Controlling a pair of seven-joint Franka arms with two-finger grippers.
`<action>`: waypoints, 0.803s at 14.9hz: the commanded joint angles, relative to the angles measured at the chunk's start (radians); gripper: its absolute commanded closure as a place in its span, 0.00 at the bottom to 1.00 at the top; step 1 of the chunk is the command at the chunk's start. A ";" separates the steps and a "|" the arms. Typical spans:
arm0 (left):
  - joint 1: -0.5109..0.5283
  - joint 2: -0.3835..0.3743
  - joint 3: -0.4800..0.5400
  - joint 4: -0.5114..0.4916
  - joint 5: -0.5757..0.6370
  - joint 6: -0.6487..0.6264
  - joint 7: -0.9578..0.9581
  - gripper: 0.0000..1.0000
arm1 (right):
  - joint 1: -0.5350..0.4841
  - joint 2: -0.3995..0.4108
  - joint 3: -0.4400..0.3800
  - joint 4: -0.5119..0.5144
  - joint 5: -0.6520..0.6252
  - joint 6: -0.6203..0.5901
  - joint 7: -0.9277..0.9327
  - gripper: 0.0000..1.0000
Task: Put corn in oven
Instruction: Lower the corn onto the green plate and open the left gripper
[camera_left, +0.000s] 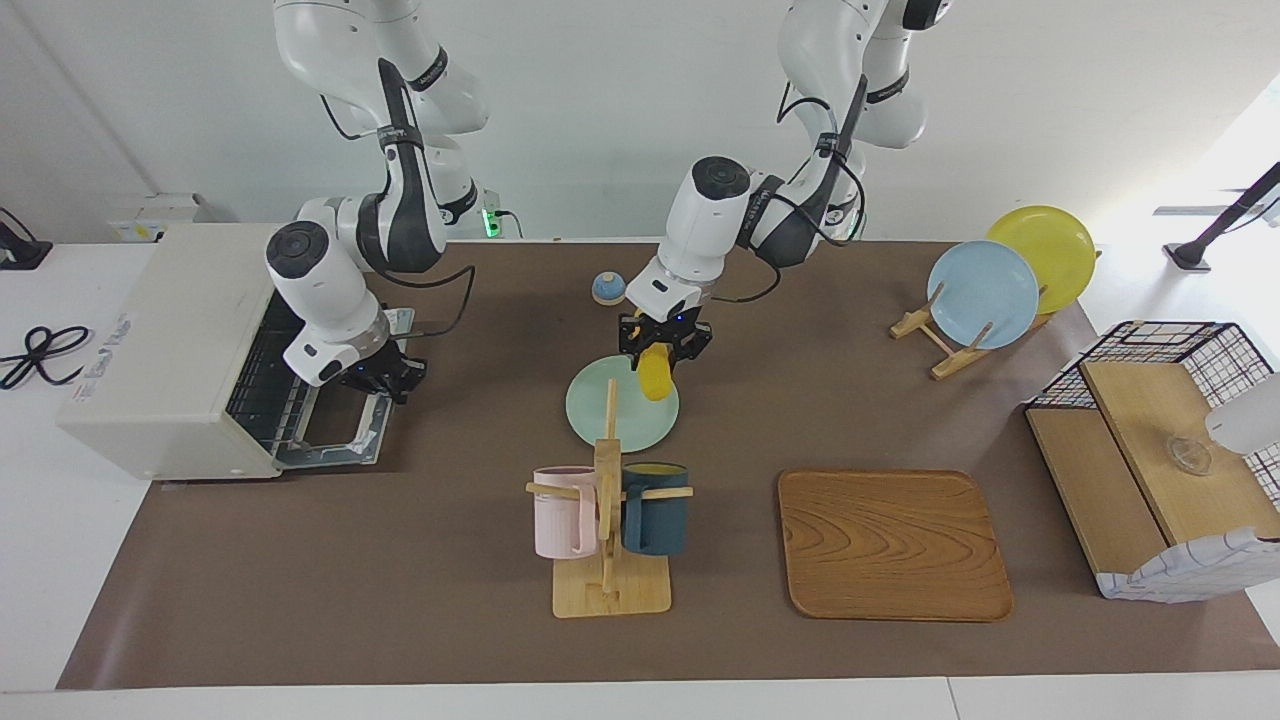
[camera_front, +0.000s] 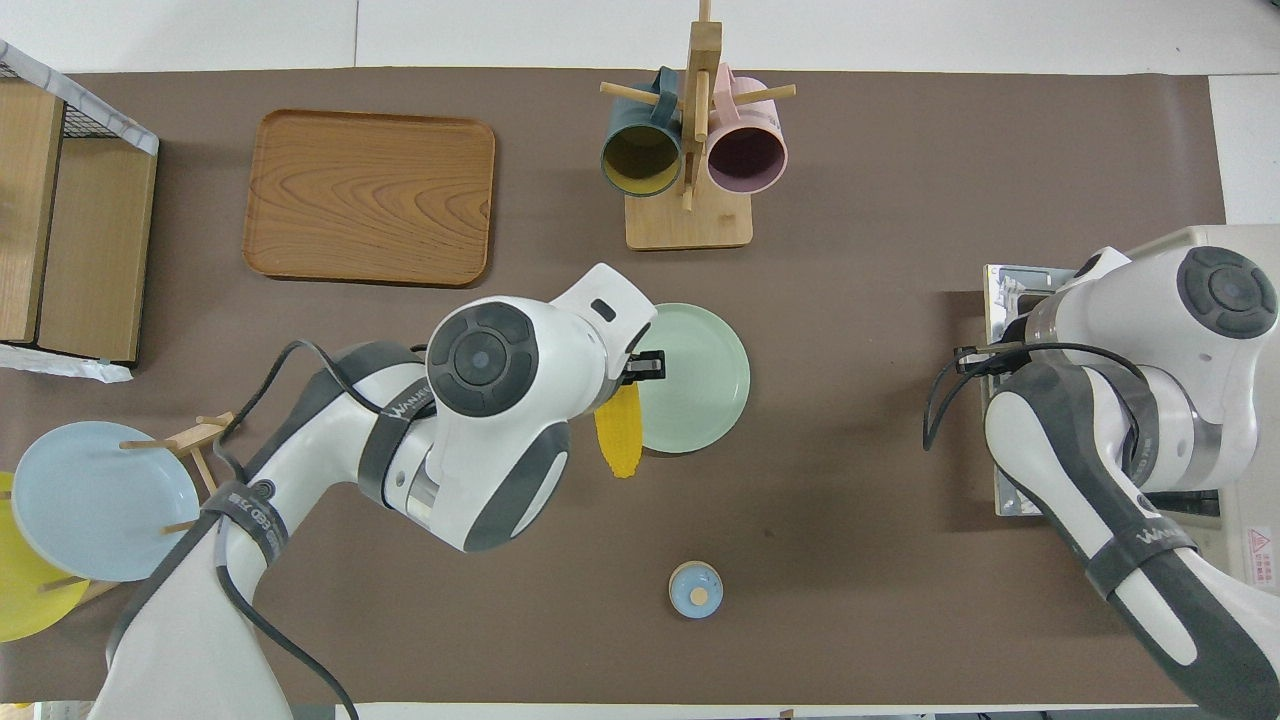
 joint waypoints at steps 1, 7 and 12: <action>-0.025 0.104 0.020 0.107 -0.014 0.022 -0.016 1.00 | -0.020 0.031 -0.016 -0.014 -0.026 0.041 0.011 1.00; -0.030 0.201 0.025 0.144 -0.002 0.101 -0.019 1.00 | 0.017 0.039 -0.012 0.009 -0.025 0.035 0.068 0.59; -0.021 0.207 0.027 0.138 0.000 0.114 -0.015 1.00 | 0.029 -0.030 0.017 0.117 0.007 -0.133 0.070 0.00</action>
